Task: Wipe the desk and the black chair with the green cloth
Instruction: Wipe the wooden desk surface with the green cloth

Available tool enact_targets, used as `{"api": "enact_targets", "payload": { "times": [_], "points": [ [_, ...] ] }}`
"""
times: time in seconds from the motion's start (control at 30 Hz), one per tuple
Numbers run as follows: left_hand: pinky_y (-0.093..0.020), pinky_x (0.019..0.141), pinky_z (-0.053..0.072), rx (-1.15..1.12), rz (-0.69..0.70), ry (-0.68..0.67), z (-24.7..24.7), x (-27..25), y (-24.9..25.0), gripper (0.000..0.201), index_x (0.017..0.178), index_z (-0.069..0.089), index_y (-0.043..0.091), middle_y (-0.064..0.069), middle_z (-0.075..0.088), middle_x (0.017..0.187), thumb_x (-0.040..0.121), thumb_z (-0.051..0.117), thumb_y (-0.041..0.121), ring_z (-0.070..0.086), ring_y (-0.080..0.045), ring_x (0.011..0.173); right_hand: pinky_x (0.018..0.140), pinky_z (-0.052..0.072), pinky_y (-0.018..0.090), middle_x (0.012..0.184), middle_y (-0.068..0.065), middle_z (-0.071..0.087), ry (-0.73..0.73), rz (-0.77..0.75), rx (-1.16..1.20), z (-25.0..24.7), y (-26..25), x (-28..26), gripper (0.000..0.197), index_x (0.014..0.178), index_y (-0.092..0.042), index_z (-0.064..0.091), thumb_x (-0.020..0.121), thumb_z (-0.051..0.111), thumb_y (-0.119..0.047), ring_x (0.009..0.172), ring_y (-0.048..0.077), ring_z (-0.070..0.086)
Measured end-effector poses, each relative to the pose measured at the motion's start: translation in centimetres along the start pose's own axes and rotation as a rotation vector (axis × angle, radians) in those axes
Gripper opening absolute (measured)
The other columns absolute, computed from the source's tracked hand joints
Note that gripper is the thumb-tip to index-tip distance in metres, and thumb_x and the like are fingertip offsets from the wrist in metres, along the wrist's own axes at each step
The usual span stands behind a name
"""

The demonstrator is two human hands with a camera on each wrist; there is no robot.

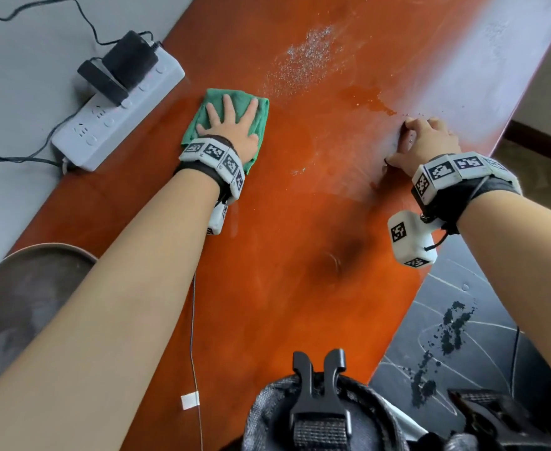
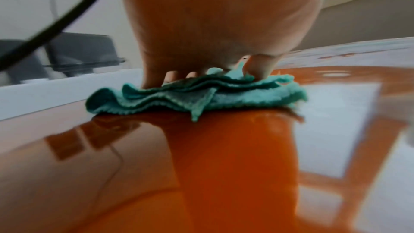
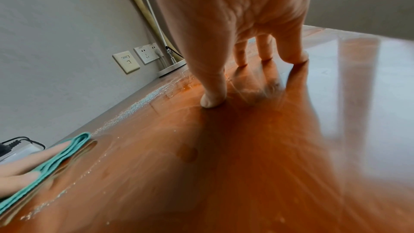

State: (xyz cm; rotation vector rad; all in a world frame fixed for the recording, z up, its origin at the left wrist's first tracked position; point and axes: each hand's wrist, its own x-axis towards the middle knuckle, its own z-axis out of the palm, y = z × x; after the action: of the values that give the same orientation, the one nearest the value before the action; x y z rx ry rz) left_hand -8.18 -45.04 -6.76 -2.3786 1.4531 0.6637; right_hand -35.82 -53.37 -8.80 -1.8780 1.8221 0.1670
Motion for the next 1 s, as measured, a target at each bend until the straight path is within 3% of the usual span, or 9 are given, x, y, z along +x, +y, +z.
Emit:
{"api": "enact_targets", "payload": {
  "times": [0.2, 0.33, 0.4, 0.7, 0.83, 1.0],
  "points": [
    [-0.061, 0.113, 0.005, 0.226, 0.389, -0.042, 3.1, -3.4, 4.8, 0.061, 0.147, -0.011, 0.044, -0.005, -0.02, 0.157, 0.1, 0.026, 0.034, -0.014, -0.038, 0.143, 0.111, 0.027, 0.044, 0.152, 0.01, 0.024, 0.009, -0.007, -0.015, -0.1, 0.0, -0.1, 0.071, 0.142, -0.022, 0.035, 0.082, 0.07, -0.034, 0.136, 0.039, 0.026],
    [-0.059, 0.114, 0.004, 0.291, 0.47, -0.049, 5.0, -5.2, 4.4, 0.06, 0.145, -0.013, 0.046, -0.003, -0.02, 0.157, 0.101, 0.026, 0.035, -0.014, -0.034, 0.144, 0.11, 0.029, 0.044, 0.15, 0.01, 0.027, 0.014, -0.012, -0.019, 0.0, 0.0, -0.1, 0.07, 0.142, -0.022, 0.037, 0.081, 0.07, -0.036, 0.134, 0.038, 0.029],
    [-0.057, 0.115, 0.004, 0.243, 0.422, -0.053, 4.9, -5.4, 3.6, 0.06, 0.145, -0.012, 0.048, -0.002, -0.02, 0.157, 0.101, 0.026, 0.036, -0.014, -0.033, 0.144, 0.11, 0.03, 0.044, 0.15, 0.009, 0.027, 0.012, -0.009, -0.02, 0.0, -0.1, -0.1, 0.071, 0.142, -0.023, 0.036, 0.081, 0.07, -0.036, 0.133, 0.038, 0.03],
    [-0.058, 0.115, 0.008, -0.055, -0.096, -0.01, 3.8, -5.9, -5.0, 0.06, 0.148, -0.006, 0.043, -0.007, -0.016, 0.158, 0.1, 0.029, 0.034, -0.011, -0.035, 0.144, 0.108, 0.029, 0.045, 0.146, 0.01, 0.03, 0.008, -0.015, -0.016, -0.1, -0.1, -0.2, 0.069, 0.142, -0.022, 0.035, 0.083, 0.068, -0.036, 0.132, 0.038, 0.031],
    [-0.054, 0.115, 0.011, -0.133, -0.172, -0.062, 3.7, -6.8, -7.0, 0.061, 0.149, -0.005, 0.042, -0.006, -0.016, 0.158, 0.1, 0.03, 0.029, -0.012, -0.036, 0.144, 0.109, 0.028, 0.043, 0.146, 0.01, 0.03, 0.021, -0.009, -0.012, -0.1, -0.3, -0.2, 0.069, 0.142, -0.022, 0.036, 0.083, 0.069, -0.035, 0.132, 0.037, 0.031],
    [-0.055, 0.112, 0.015, -0.077, -0.166, -0.108, 4.5, -8.5, -7.4, 0.063, 0.148, -0.013, 0.04, -0.009, -0.02, 0.156, 0.101, 0.028, 0.03, -0.014, -0.039, 0.143, 0.107, 0.034, 0.046, 0.147, 0.008, 0.03, 0.014, 0.028, 0.004, -0.2, -0.4, 0.0, 0.071, 0.141, -0.024, 0.038, 0.08, 0.072, -0.035, 0.129, 0.038, 0.038]
  ]
}}
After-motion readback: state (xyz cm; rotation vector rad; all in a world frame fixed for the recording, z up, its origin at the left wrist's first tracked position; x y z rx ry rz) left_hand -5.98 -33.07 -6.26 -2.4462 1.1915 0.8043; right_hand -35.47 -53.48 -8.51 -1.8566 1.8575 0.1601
